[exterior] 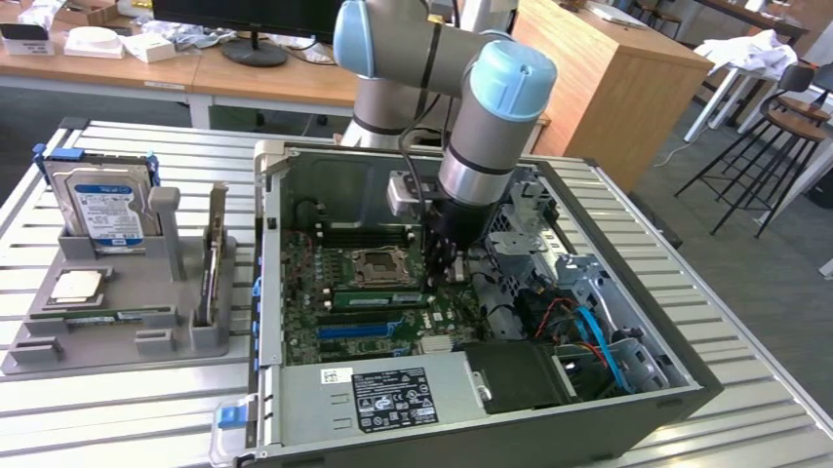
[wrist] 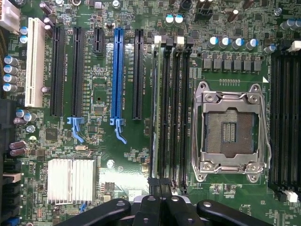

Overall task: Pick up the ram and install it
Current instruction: 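Press down the ram until it locks into place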

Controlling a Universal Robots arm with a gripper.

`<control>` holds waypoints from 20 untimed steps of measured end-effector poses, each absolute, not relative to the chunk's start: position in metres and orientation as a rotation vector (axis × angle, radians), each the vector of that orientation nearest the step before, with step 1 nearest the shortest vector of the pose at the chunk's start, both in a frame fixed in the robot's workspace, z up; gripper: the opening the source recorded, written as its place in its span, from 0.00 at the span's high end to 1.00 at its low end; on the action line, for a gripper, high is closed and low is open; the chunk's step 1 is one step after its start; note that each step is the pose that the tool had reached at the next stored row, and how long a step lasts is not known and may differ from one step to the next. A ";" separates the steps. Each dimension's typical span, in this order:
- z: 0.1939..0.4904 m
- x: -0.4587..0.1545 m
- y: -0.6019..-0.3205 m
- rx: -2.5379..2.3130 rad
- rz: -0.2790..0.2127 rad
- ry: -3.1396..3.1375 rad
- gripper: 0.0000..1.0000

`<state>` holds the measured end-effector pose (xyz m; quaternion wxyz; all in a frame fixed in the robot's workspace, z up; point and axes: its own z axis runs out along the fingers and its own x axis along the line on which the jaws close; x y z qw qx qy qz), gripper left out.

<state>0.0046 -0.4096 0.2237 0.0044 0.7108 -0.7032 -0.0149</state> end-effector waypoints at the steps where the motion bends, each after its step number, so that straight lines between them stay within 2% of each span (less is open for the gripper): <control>1: 0.225 0.005 -0.410 2.226 -0.046 -2.203 0.90; 13: 0.252 0.005 -0.410 2.226 -0.046 -2.202 0.90; 20: 0.254 0.005 -0.410 2.226 -0.046 -2.202 0.90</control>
